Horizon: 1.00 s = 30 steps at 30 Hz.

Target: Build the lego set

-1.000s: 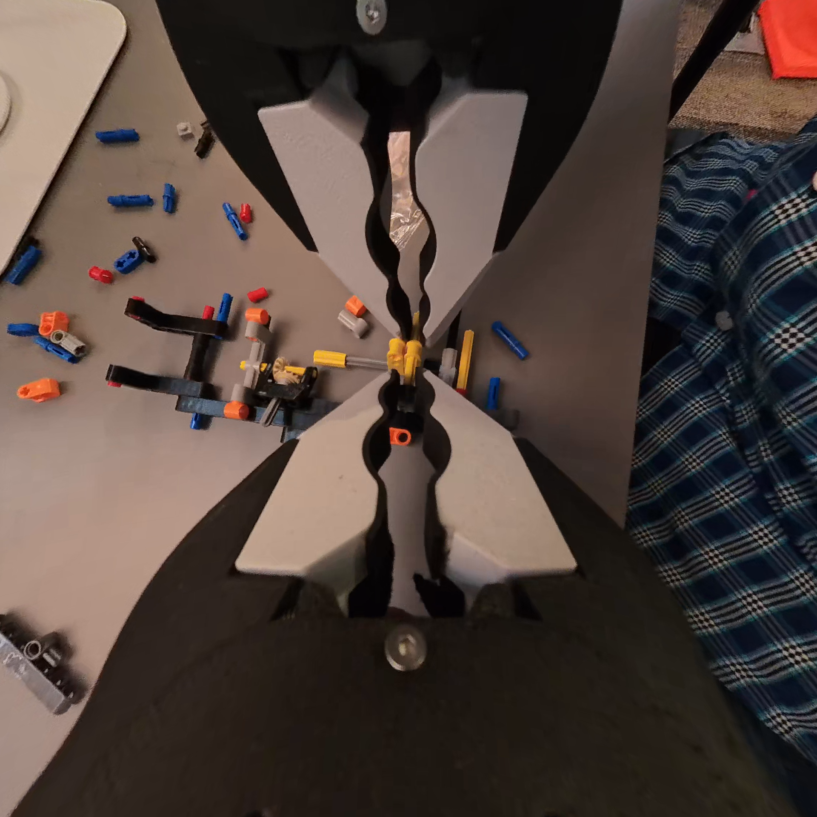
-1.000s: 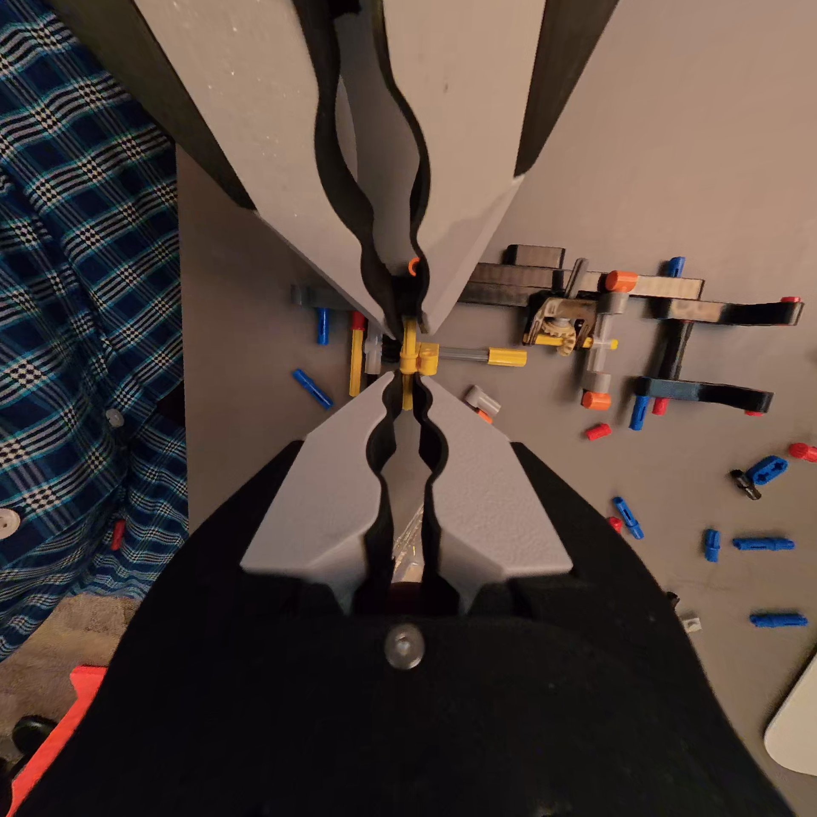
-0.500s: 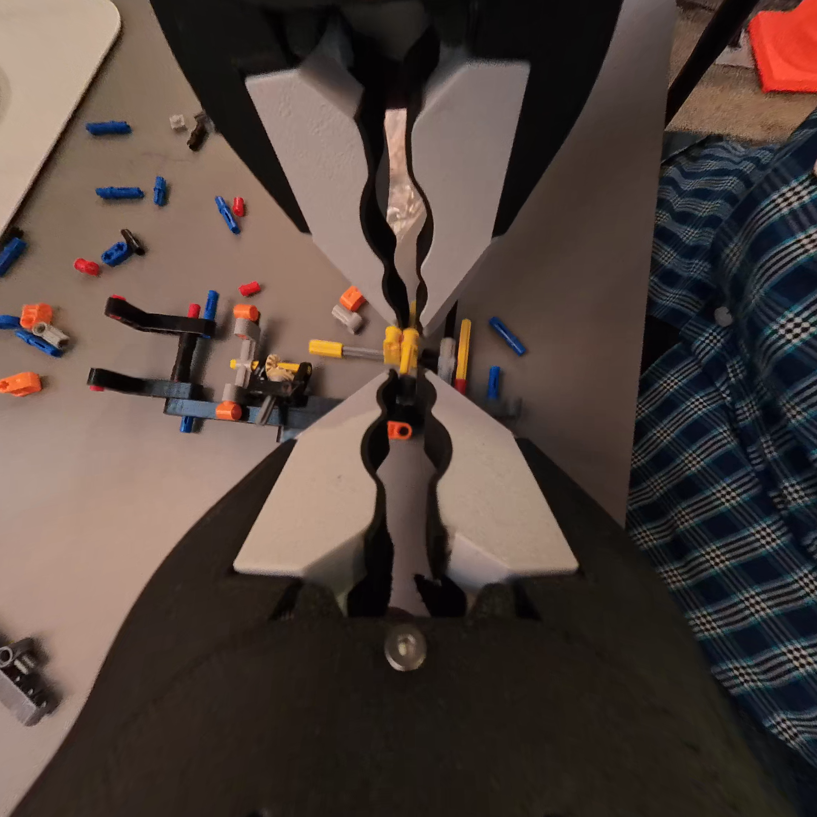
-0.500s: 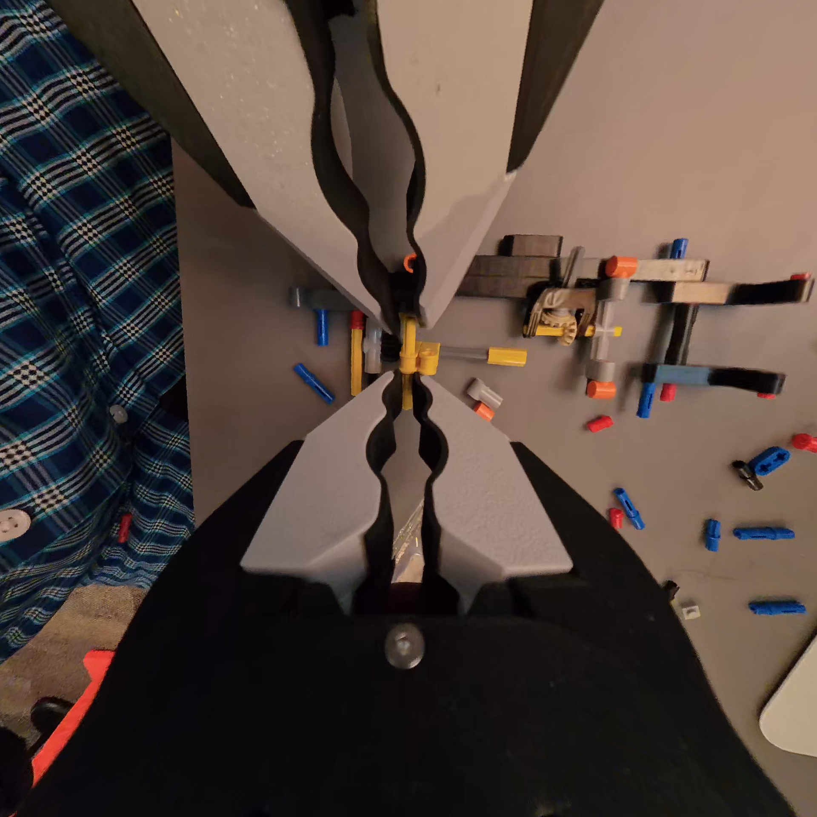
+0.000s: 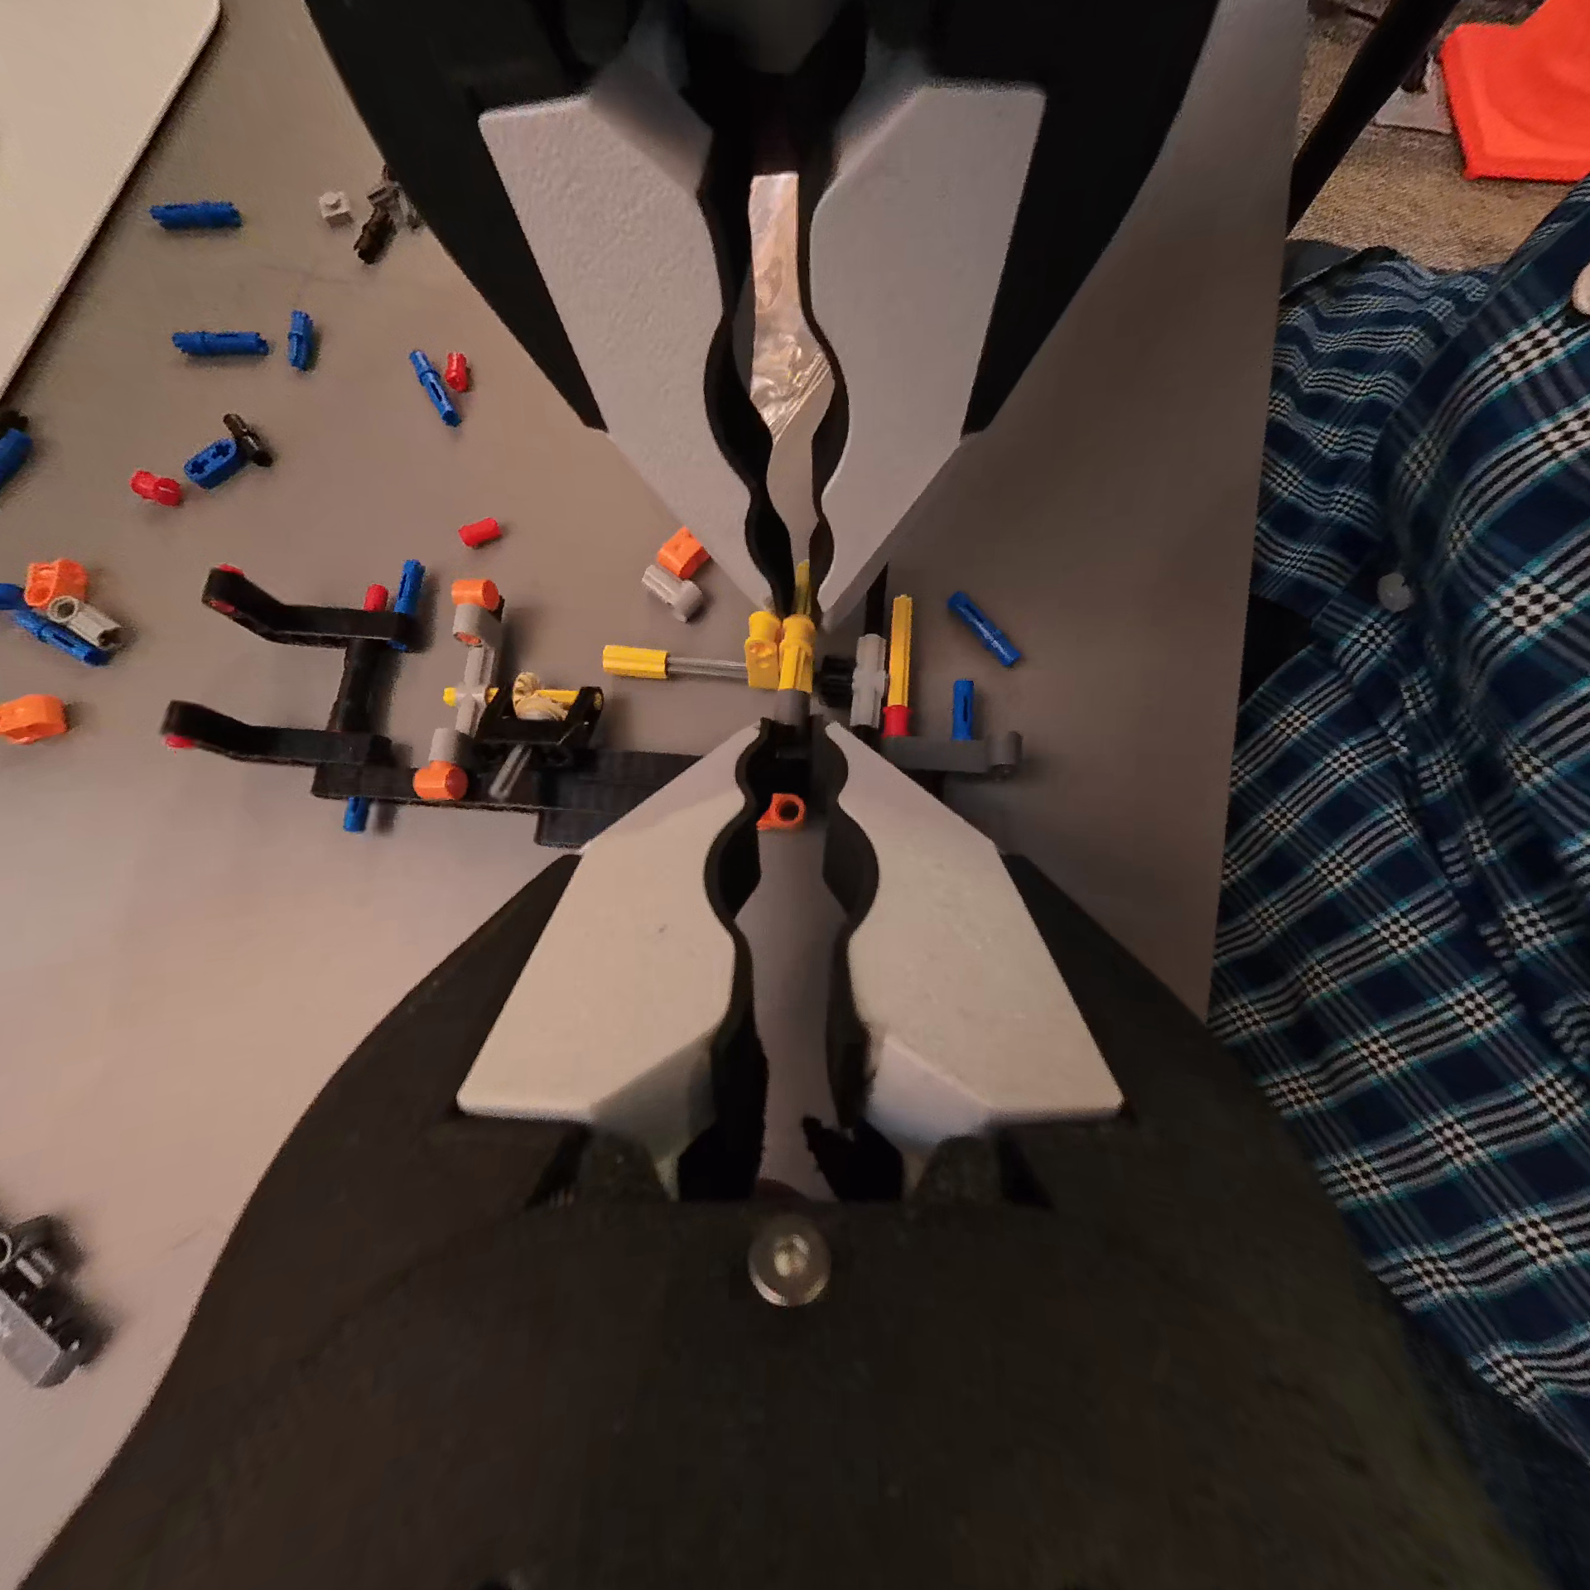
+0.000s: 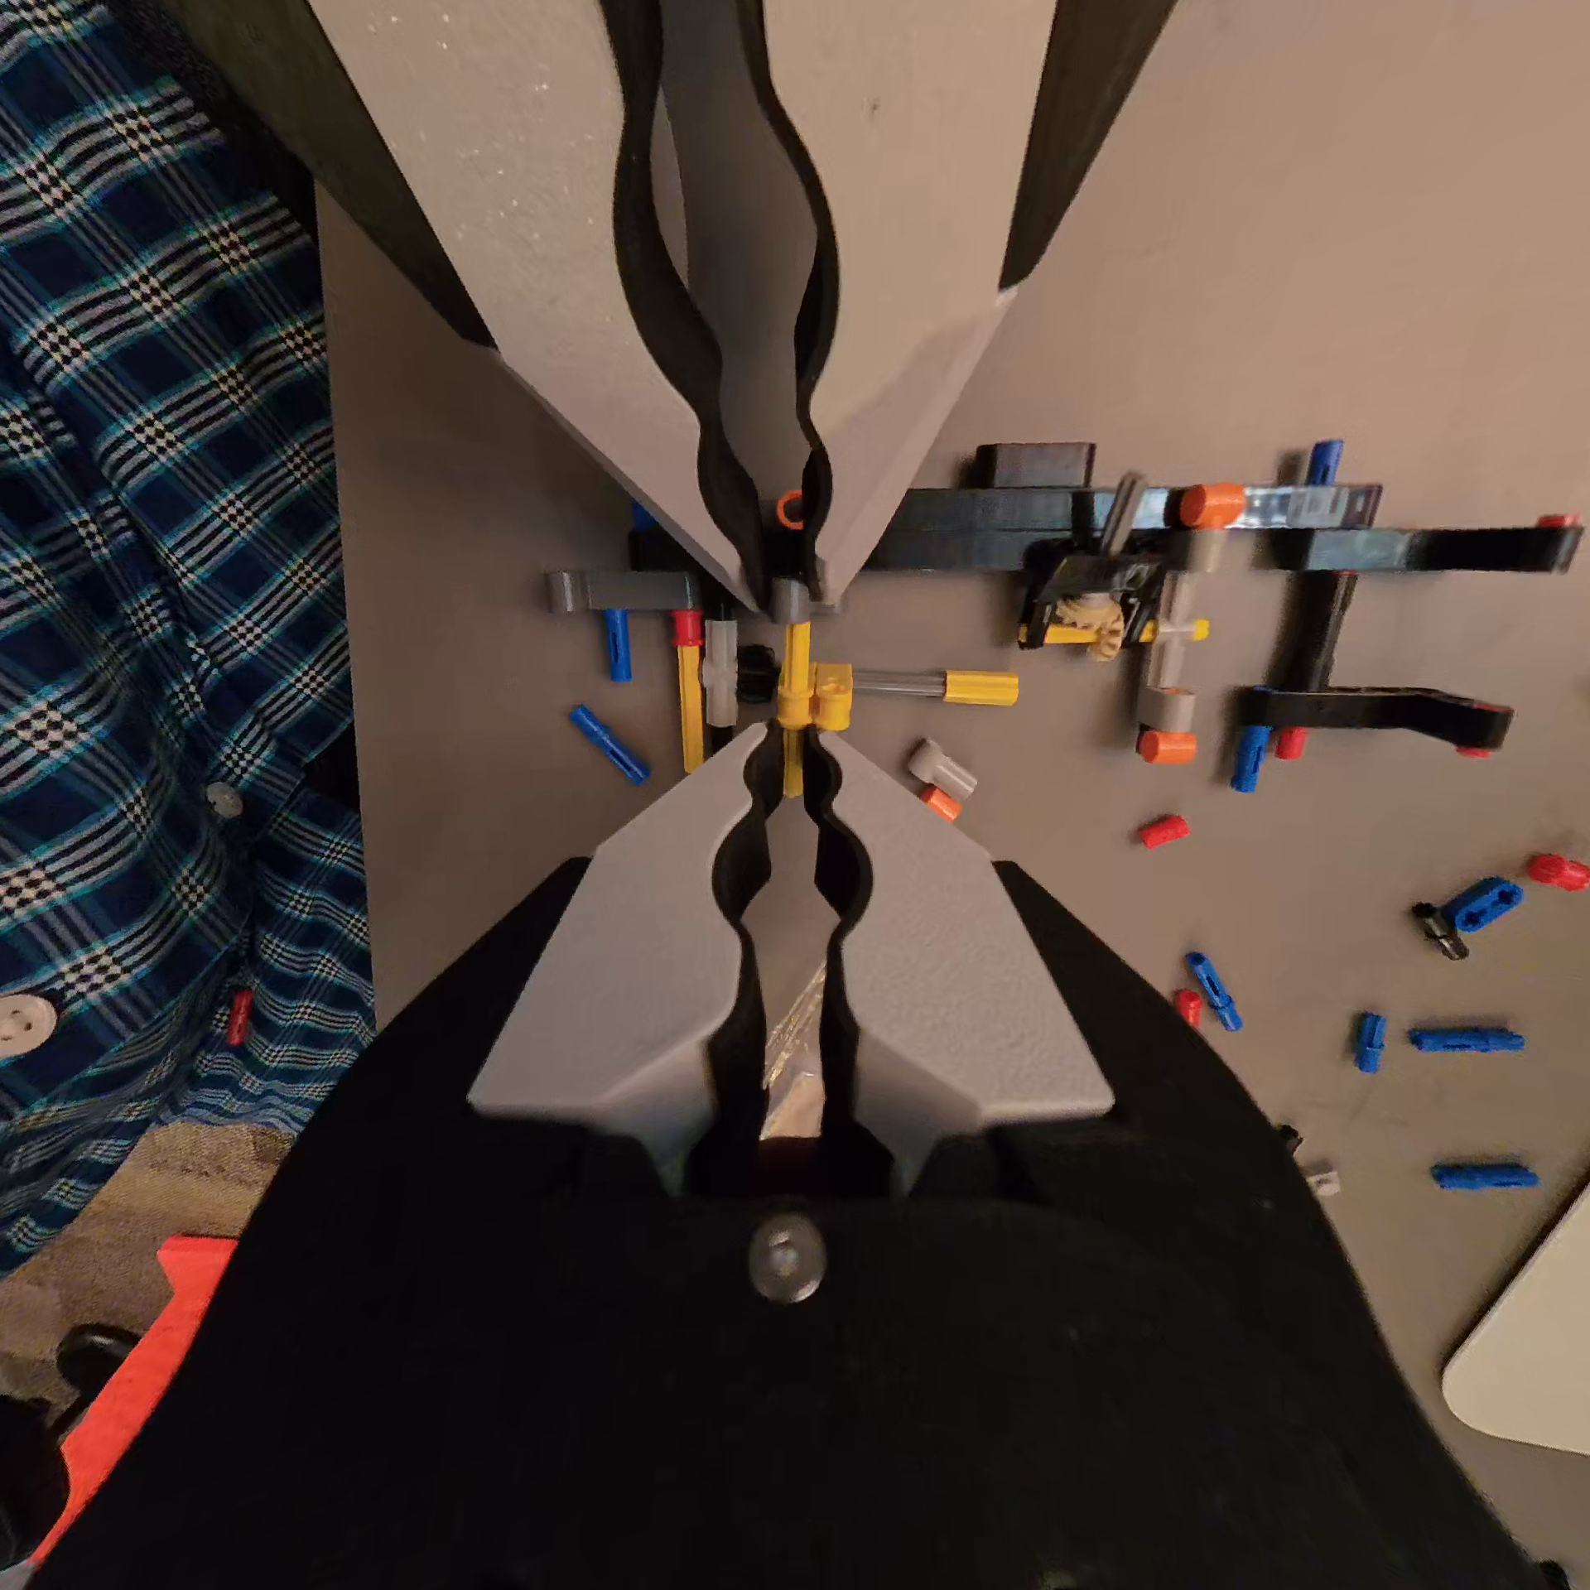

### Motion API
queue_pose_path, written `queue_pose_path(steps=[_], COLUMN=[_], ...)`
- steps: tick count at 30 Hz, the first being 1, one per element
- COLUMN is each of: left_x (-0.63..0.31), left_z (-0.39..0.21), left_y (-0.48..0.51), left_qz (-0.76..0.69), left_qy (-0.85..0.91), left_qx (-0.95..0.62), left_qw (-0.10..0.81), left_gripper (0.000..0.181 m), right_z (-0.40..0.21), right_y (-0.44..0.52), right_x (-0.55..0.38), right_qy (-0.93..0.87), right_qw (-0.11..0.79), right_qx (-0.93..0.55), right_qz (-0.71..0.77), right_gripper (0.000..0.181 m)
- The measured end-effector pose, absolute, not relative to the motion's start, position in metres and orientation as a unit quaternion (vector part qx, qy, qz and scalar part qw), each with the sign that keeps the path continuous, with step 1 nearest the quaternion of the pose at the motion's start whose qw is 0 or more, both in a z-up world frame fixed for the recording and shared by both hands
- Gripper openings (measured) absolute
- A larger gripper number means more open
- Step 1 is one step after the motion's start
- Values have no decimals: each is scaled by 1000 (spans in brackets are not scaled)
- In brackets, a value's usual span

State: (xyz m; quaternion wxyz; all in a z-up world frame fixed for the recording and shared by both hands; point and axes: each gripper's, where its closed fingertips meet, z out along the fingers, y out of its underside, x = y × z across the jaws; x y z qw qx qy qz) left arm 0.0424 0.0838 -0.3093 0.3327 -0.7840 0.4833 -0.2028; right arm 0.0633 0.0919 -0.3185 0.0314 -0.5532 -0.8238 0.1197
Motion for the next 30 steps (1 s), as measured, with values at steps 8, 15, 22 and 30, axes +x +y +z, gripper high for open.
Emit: queue_pose_path(steps=[8, 15, 22, 30], left_x=[41, 42, 41, 47], left_z=[-310, -308, -309, -305], left_y=[84, 84, 85, 84], left_qz=[-203, -203, -202, -209], left_qy=[480, 477, 475, 474], left_qx=[-784, -784, -787, -780], left_qw=[337, 341, 339, 351], left_gripper=[4, 4, 5, 3], right_z=[-319, -319, -319, -317], right_y=[91, 91, 91, 89], right_x=[62, 62, 61, 61], right_qy=[-828, -831, -833, -831], right_qw=[28, 30, 32, 26], right_qx=[-547, -543, -540, -541], right_qz=[118, 114, 119, 126], right_gripper=[2, 2, 2, 2])
